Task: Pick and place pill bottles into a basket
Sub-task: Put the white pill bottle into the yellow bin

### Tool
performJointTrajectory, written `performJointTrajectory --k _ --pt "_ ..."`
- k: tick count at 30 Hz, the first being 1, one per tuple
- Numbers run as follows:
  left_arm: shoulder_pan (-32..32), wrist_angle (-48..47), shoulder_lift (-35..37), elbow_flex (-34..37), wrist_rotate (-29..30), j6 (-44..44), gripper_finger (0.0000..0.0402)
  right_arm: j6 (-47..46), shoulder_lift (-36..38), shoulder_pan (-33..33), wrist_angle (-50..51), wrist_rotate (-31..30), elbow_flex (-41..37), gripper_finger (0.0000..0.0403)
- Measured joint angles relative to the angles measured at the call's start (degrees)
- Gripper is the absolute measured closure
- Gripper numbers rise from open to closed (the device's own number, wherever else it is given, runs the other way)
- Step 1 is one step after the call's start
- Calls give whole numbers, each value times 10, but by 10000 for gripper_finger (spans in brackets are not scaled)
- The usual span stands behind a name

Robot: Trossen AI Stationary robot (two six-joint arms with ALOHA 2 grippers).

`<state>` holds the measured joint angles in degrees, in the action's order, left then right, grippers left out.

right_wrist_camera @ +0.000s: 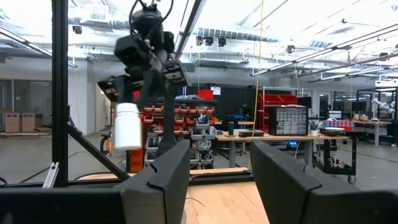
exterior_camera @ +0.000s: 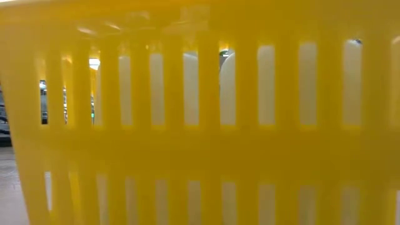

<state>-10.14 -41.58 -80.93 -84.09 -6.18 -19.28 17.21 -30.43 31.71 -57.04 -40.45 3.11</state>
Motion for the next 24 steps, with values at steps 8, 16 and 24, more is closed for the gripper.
performJointTrajectory --k 8,16,24 --pt "-52 41 0 0 42 40 249 0 0 0 1 0 0 242" --pt "-94 44 -10 0 93 110 250 0 0 0 2 0 0 243" --pt "-119 65 -51 0 89 151 251 0 0 0 3 0 0 242"
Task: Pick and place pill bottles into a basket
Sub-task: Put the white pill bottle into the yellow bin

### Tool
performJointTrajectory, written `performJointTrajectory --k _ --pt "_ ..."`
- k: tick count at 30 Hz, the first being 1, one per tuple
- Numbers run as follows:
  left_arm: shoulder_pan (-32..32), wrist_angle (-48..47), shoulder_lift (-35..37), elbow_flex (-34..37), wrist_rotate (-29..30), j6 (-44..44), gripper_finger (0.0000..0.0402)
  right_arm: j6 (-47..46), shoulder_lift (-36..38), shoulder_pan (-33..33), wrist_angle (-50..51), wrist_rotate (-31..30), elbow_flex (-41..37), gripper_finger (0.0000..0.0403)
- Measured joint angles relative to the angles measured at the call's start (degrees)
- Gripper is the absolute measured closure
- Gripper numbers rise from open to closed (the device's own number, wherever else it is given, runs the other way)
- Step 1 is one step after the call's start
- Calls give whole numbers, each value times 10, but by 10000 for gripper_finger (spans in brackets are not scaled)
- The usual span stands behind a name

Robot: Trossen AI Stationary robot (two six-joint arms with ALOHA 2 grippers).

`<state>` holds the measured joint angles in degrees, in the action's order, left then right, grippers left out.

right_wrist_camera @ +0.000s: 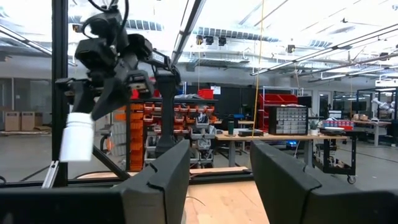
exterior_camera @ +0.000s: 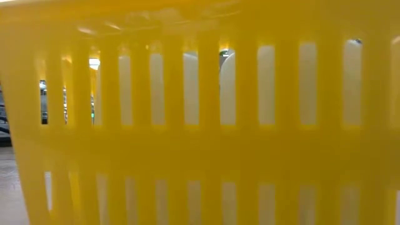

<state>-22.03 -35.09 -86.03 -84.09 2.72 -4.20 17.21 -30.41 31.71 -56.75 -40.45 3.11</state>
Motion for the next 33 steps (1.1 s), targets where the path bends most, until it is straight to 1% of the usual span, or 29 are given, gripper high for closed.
performJointTrajectory --k 4,9,14,17,22,25,29,33 --pt "-5 28 -20 0 -12 26 251 0 0 0 0 0 0 242" --pt "-9 78 -28 0 -15 38 251 0 0 0 1 0 0 242" --pt "-12 75 -29 0 -11 47 252 0 0 0 1 0 0 242" --pt "-18 73 -29 0 -12 36 252 0 0 0 1 0 0 241" --pt "-27 39 -29 0 -11 6 252 0 0 0 1 0 0 243" --pt "-33 41 -29 0 -11 11 252 0 0 0 1 0 0 241" --pt "-44 52 -29 0 11 35 252 0 0 0 1 0 0 242" --pt "-56 47 -29 0 55 63 252 0 0 0 1 0 0 242"
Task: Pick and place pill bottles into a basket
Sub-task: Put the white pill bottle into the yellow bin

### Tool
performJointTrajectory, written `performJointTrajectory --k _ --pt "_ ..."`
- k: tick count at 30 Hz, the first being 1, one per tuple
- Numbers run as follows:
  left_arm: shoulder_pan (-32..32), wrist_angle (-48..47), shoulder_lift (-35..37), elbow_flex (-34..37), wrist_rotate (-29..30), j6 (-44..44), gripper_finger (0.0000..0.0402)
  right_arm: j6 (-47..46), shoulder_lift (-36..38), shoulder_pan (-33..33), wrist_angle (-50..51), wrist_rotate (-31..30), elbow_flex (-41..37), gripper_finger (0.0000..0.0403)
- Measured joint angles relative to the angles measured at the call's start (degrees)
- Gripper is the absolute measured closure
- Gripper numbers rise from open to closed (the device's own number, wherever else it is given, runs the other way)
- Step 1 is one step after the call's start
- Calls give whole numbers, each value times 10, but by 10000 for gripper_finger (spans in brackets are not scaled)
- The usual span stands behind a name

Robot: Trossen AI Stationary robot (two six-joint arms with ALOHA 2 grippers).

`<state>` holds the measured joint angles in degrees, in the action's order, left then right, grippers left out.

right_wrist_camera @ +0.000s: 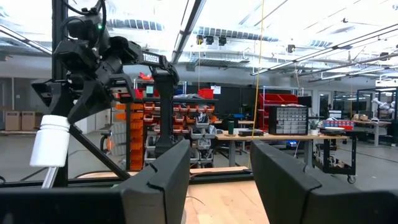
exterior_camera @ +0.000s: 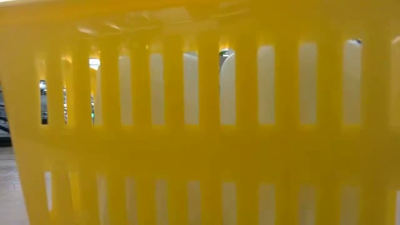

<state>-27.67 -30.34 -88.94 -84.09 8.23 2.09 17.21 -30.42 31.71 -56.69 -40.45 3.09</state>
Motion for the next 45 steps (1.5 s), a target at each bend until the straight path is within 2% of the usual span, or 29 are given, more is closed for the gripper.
performJointTrajectory --k 6,18,30,40,45 --pt "-8 6 -33 0 30 39 252 0 0 0 0 0 0 243" --pt "-10 49 -122 0 19 103 252 0 0 0 0 0 0 242" --pt "-25 44 -143 0 25 136 252 0 0 0 0 0 0 241" --pt "-41 23 -150 0 51 165 252 0 0 0 0 0 0 241" --pt "-44 14 -161 0 43 178 252 0 0 0 0 0 0 243"
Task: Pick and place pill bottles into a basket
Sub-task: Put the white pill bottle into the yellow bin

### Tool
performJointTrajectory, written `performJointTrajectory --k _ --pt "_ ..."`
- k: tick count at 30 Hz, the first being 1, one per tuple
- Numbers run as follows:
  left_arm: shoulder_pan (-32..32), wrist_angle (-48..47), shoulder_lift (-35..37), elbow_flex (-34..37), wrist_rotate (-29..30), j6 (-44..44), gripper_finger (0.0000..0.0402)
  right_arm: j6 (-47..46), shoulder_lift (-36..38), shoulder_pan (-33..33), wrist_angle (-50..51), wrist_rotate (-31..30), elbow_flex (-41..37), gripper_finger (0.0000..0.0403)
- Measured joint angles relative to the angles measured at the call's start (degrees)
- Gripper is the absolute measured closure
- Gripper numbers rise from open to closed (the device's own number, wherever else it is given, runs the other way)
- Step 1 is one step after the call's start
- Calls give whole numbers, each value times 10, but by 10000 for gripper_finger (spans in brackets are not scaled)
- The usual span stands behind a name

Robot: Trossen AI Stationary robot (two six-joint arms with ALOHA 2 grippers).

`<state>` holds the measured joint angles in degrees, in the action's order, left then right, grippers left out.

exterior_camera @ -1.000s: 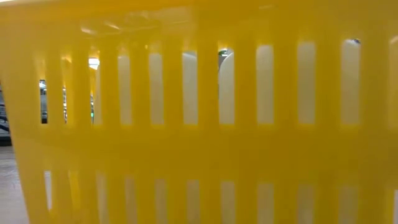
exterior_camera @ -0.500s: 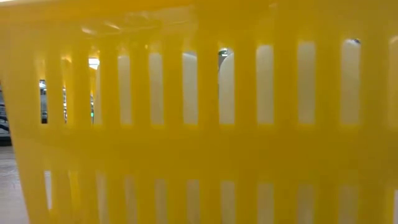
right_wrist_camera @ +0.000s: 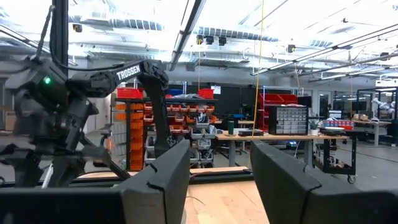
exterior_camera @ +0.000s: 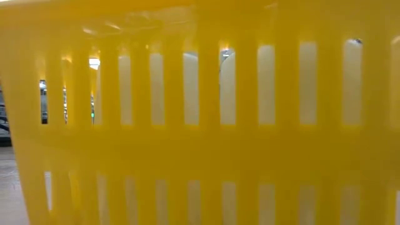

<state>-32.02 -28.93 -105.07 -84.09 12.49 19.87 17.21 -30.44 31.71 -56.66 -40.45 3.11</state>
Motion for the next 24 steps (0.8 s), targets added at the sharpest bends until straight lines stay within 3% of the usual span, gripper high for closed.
performJointTrajectory --k 24 --pt "-7 39 -84 0 -39 19 252 0 0 0 0 0 0 242"
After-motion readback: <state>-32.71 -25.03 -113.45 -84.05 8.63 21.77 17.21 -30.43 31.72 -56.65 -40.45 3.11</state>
